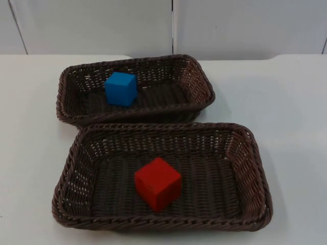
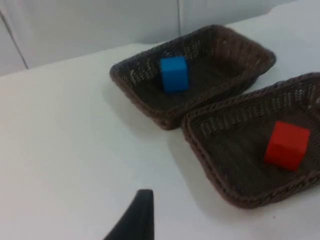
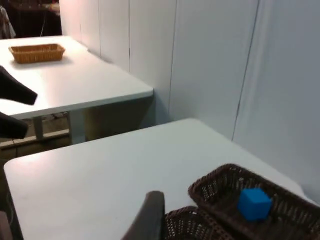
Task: Pick up one cube with the left hand and place it into the upper basket. Pick up one cube with the right hand and place it into the lower basket.
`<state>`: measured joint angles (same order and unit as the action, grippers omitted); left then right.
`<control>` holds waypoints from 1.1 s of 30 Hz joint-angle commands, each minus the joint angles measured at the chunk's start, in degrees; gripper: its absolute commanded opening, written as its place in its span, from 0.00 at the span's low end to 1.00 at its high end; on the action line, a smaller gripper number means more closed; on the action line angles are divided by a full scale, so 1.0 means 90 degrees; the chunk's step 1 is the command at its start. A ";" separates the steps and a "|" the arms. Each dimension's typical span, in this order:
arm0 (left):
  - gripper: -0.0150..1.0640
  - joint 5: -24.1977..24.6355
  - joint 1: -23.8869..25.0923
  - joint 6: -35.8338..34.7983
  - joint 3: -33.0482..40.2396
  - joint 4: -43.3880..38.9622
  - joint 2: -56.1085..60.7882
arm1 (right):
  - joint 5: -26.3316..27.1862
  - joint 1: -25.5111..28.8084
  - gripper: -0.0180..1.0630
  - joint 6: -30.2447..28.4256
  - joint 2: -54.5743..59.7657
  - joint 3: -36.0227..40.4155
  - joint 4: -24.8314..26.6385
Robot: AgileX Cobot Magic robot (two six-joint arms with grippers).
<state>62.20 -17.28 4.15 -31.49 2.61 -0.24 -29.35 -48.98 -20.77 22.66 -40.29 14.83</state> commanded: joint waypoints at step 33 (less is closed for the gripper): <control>0.99 -0.0064 -0.0041 -0.0162 0.0344 -0.0099 0.0027 | -0.3220 -0.0024 0.79 0.2307 -0.2517 0.0893 -0.1780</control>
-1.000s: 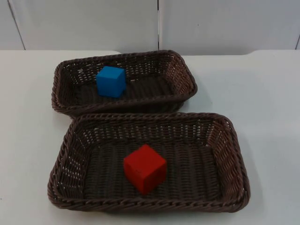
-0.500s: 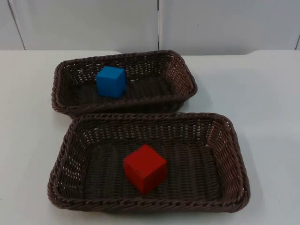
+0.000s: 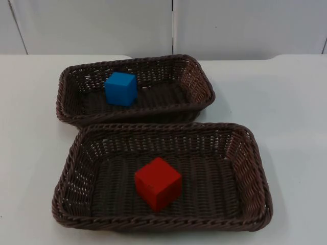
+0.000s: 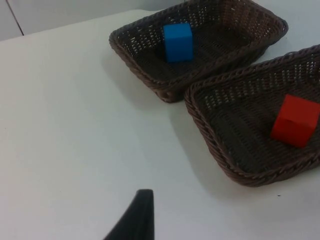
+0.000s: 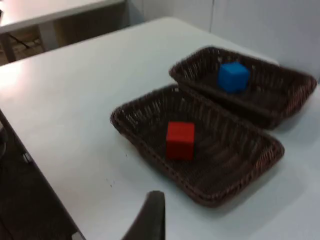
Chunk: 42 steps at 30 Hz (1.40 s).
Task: Pick up one cube with the left hand and place it into the upper basket. Pick up one cube with the right hand and place it into the lower basket.
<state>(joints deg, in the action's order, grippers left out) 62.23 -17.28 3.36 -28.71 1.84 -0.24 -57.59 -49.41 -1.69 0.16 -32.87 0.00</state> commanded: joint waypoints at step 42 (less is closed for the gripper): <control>0.99 -0.0068 -0.0041 -0.0074 0.0035 -0.0014 0.0027 | -0.0477 0.0024 0.99 0.0188 -0.0018 0.0372 -0.0126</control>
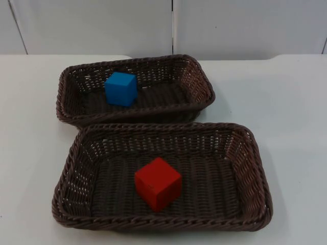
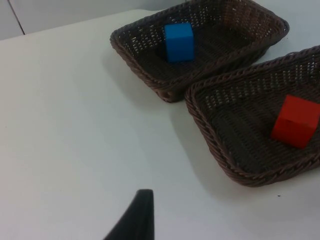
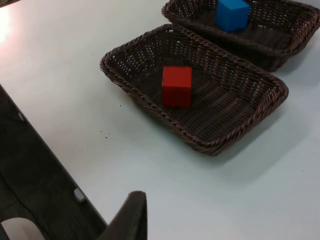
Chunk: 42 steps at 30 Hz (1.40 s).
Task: Pick up one cube with the left hand and place it into the upper basket. Pick up one cube with the right hand and place it into the lower basket.
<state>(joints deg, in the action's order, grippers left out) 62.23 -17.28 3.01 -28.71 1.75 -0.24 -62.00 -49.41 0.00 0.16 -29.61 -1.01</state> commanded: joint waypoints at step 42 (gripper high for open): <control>0.99 -0.0068 0.0127 -0.0035 0.0035 -0.0092 0.0027 | 0.0024 0.0024 0.99 0.0049 -0.0018 0.0009 0.0013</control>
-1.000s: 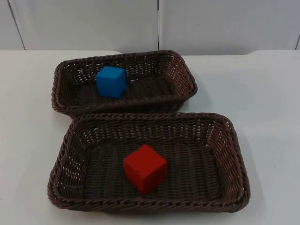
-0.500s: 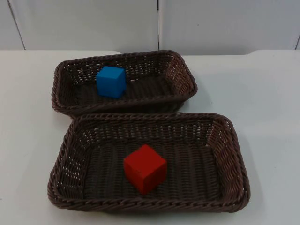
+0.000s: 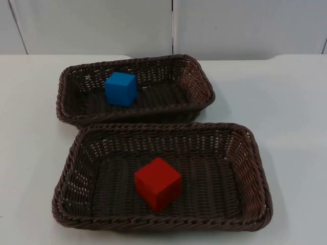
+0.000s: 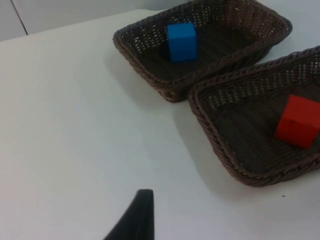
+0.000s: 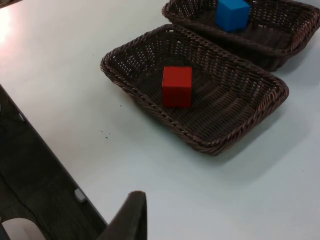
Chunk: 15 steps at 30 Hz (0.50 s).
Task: Pick up one cube with the left hand and place it into the upper basket. Pick up one cube with the right hand and place it into the lower basket.
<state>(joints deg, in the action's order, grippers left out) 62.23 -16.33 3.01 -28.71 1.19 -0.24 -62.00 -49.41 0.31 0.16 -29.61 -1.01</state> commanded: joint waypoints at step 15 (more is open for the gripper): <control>0.99 -0.0068 0.1158 -0.0035 0.0035 -0.0040 0.0027 | 0.0024 0.0024 0.99 0.0014 -0.0018 0.0009 0.0013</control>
<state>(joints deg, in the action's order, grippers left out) 62.23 -7.09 3.01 -28.71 1.08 -0.24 -62.00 -49.41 0.31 0.16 -29.61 -1.01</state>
